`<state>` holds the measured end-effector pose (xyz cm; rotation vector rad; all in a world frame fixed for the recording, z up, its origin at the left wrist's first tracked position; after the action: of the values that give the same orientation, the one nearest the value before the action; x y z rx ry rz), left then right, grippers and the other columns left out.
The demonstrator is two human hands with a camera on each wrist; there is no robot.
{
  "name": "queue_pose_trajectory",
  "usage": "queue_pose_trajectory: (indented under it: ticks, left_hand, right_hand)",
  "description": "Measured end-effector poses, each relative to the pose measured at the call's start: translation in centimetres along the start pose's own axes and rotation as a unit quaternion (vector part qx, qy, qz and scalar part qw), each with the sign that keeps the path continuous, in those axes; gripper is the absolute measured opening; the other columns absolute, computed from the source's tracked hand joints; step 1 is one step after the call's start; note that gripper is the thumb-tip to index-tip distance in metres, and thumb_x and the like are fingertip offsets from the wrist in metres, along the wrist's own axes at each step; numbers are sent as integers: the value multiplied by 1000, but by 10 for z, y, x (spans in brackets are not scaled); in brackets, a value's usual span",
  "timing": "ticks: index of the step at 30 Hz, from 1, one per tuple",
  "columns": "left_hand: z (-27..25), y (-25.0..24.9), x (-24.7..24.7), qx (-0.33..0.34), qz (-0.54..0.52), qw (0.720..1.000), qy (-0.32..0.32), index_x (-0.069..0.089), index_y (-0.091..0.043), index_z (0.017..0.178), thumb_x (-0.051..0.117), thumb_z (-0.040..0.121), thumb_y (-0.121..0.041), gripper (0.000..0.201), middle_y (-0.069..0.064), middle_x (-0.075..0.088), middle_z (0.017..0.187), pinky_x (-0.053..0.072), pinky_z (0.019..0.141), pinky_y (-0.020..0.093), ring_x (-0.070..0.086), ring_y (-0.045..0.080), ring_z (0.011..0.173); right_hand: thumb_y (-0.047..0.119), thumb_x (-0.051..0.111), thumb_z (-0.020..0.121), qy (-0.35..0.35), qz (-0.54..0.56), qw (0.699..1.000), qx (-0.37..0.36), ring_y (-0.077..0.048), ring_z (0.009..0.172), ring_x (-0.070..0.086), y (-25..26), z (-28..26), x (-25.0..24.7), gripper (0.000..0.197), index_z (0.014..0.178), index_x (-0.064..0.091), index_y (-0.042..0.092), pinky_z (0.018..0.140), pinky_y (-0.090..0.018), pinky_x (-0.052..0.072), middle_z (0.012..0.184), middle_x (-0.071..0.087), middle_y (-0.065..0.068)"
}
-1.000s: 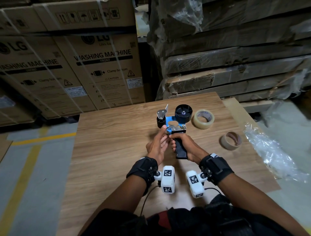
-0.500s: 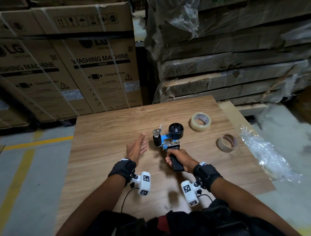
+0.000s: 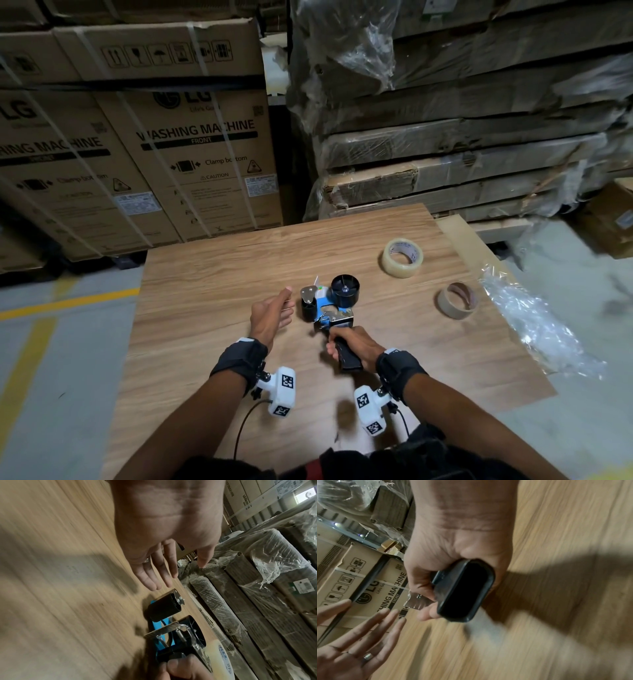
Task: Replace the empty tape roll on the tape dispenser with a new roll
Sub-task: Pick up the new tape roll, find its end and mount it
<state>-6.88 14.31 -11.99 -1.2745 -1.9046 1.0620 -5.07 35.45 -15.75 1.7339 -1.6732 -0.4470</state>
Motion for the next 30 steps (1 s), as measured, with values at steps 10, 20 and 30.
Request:
queue_pose_trajectory:
  ticks: [10, 20, 30]
  left_hand:
    - [9, 0, 10, 11, 12, 1000, 14, 76, -11, 99, 70, 89, -42, 33, 5, 79, 86, 58, 81, 37, 72, 21, 82]
    - [14, -9, 45, 28, 0, 999, 29, 73, -2, 106, 65, 95, -31, 31, 11, 79, 91, 59, 78, 37, 73, 25, 81]
    - [20, -31, 107, 47, -19, 998, 23, 74, -5, 95, 64, 95, -24, 22, 8, 77, 83, 58, 66, 25, 73, 17, 70]
  right_hand:
    - [4, 81, 73, 87, 70, 993, 43, -24, 62, 51, -19, 16, -5, 43, 109, 59, -6, 57, -36, 45, 77, 53, -12]
    - [65, 78, 77, 71, -223, 972, 1, -23, 84, 73, 29, -4, -65, 72, 107, 74, 0, 73, -30, 57, 99, 78, -10]
    - [30, 90, 72, -268, -417, 824, -274, -22, 84, 71, 176, 23, -179, 31, 91, 78, 9, 77, -27, 52, 87, 78, -8]
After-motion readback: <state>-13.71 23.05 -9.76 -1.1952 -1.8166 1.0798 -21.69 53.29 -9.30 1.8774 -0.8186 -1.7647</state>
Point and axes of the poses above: each hand's wrist, its own z-axis towards the middle knuckle, its own x-axis out of the palm, y = z × x, the point moved 3 cm from there along z, towards the middle knuckle
